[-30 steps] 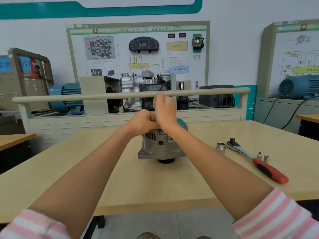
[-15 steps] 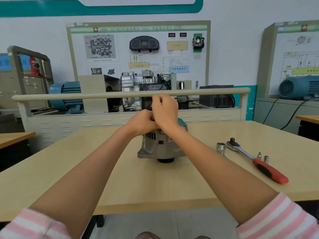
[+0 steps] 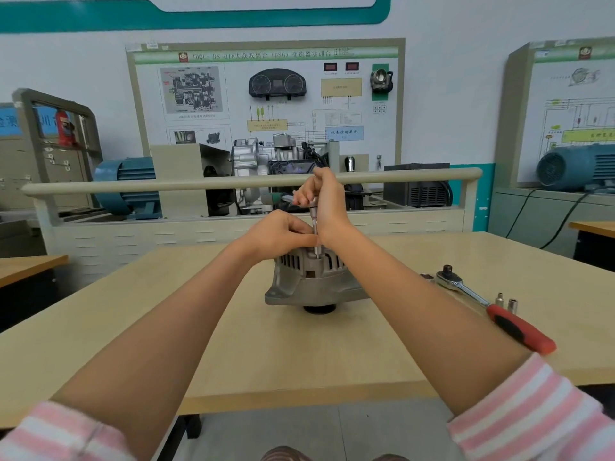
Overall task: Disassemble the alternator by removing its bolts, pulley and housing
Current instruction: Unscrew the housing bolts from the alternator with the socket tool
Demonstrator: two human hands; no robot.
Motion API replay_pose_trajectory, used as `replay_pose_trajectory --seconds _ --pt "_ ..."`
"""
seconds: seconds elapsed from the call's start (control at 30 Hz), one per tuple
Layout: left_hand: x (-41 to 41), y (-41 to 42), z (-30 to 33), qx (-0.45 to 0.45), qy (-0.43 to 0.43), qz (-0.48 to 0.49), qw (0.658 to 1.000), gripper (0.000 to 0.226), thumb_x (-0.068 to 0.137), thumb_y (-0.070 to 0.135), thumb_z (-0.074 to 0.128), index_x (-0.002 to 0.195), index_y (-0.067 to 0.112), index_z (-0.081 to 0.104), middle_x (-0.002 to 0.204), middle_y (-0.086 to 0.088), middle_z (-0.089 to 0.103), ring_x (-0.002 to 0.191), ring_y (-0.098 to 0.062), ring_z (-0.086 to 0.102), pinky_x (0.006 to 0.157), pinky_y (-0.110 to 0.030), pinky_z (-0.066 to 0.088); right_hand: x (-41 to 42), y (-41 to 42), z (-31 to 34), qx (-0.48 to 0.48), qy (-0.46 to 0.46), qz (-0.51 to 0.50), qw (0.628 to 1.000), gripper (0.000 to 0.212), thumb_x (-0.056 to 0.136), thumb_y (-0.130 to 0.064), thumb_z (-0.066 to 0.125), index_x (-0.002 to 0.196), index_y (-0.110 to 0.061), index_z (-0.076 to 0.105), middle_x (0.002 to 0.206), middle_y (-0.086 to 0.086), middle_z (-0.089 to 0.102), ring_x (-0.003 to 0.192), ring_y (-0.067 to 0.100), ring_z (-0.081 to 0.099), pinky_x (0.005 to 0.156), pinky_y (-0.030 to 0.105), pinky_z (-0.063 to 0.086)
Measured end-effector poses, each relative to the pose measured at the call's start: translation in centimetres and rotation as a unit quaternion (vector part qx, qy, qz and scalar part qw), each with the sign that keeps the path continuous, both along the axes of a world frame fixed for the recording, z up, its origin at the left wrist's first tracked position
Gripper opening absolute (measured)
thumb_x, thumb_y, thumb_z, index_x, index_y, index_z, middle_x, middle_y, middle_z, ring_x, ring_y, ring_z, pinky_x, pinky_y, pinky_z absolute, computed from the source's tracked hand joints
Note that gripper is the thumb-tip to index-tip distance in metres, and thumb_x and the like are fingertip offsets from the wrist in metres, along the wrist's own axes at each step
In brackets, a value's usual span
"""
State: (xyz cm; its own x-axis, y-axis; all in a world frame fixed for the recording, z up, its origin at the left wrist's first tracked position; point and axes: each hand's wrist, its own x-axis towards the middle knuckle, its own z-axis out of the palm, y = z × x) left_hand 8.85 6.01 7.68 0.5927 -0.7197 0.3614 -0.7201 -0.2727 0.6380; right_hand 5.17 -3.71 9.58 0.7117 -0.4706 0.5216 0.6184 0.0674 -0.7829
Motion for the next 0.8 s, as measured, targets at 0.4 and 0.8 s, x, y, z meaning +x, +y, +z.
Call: replay_pose_trajectory --seconds 0.4,0.8 --pt "-0.5 0.0 0.1 0.006 -0.112 0.040 0.993 0.026 0.090 -0.003 0.053 0.116 -0.004 0.055 0.113 -0.025 0.061 0.107 -0.040 0.056 0.091 -0.052 0.046 -0.8 2.0 -3.2 -0.472 0.100 -0.551 0.681 0.031 0.088 -0.029 0.042 0.096 -0.004 0.060 0.095 0.010 0.058 0.093 0.027 0.048 0.091 0.036 0.029" --pt "-0.6 -0.1 -0.1 0.030 -0.059 0.052 0.996 0.009 0.084 0.015 0.065 0.088 0.011 0.072 0.092 -0.014 0.072 0.097 -0.031 0.064 0.090 -0.047 0.051 -1.1 -0.1 -2.5 -0.422 0.011 -0.366 0.830 0.021 0.089 -0.014 0.051 0.069 -0.006 0.051 0.073 0.008 0.049 0.077 0.019 0.041 0.077 0.032 0.030"
